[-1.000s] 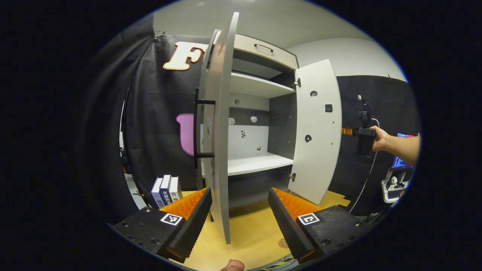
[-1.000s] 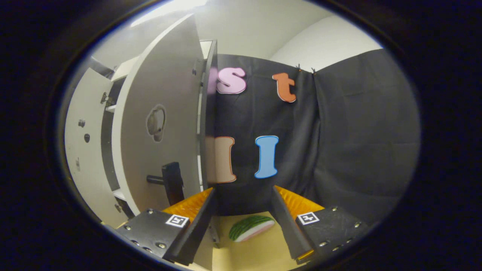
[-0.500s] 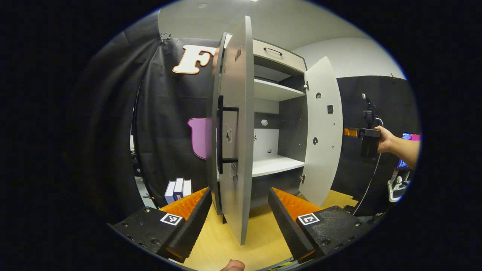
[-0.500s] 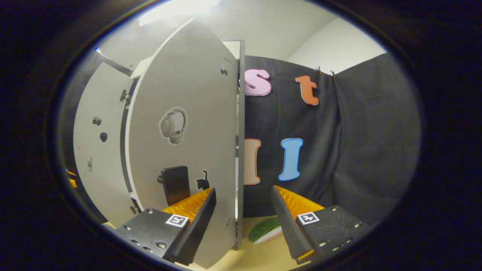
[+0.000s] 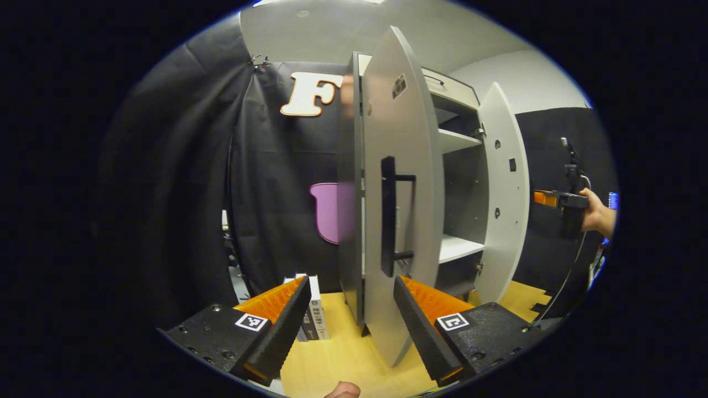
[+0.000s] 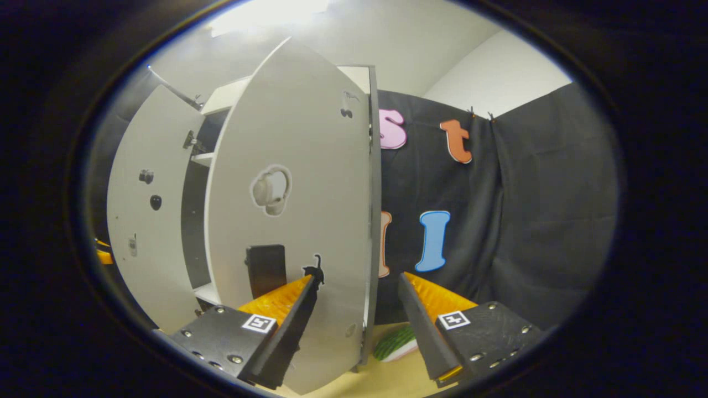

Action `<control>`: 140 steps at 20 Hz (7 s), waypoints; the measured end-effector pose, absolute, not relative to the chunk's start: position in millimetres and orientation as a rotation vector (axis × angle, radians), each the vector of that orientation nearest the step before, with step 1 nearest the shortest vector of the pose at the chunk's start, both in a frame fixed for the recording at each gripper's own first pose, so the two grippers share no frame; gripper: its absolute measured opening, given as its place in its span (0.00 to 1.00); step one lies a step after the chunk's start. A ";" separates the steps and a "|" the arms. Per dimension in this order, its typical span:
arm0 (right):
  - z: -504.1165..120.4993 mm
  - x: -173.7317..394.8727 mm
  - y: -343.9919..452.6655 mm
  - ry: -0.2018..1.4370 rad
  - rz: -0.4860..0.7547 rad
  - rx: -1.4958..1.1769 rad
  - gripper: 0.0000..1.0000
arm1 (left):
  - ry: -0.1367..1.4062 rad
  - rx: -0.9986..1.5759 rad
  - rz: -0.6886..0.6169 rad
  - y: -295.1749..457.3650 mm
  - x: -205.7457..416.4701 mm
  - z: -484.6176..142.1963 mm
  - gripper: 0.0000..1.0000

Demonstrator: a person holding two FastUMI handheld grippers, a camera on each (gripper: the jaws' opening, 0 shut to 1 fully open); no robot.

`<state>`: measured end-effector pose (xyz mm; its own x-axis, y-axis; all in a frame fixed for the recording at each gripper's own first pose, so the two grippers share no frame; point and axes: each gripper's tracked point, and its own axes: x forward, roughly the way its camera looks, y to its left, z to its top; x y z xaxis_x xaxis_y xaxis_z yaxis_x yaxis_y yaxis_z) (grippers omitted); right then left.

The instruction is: Grasp the bottle in the cabinet with the left hand and place it on the coaster, then close the right door with the right hand and the left door with the left hand.

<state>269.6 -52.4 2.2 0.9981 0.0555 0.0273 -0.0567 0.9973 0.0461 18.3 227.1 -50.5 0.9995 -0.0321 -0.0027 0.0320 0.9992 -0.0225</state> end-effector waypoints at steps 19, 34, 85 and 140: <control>11.0 -32.3 -19.1 0.001 0.078 0.072 0.89 | 0.002 -0.064 0.021 228.1 85.4 -20.3 0.90; -13.0 -153.2 -47.5 0.039 -0.163 0.074 0.93 | 0.008 -0.049 0.030 112.4 117.7 -18.0 0.93; 25.1 49.3 13.7 0.008 -0.161 -0.048 0.93 | 0.061 -0.064 -0.202 44.8 84.7 -66.3 0.95; -75.3 4.2 -111.5 0.046 -0.256 0.028 0.89 | -0.005 -0.062 -0.595 -154.7 9.4 -62.9 0.96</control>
<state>4.2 -111.5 -75.3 0.9664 -0.2524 -0.0491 0.2537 0.9670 0.0217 9.4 -154.7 -62.9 0.8281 -0.5602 0.0227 0.5605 0.8262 -0.0568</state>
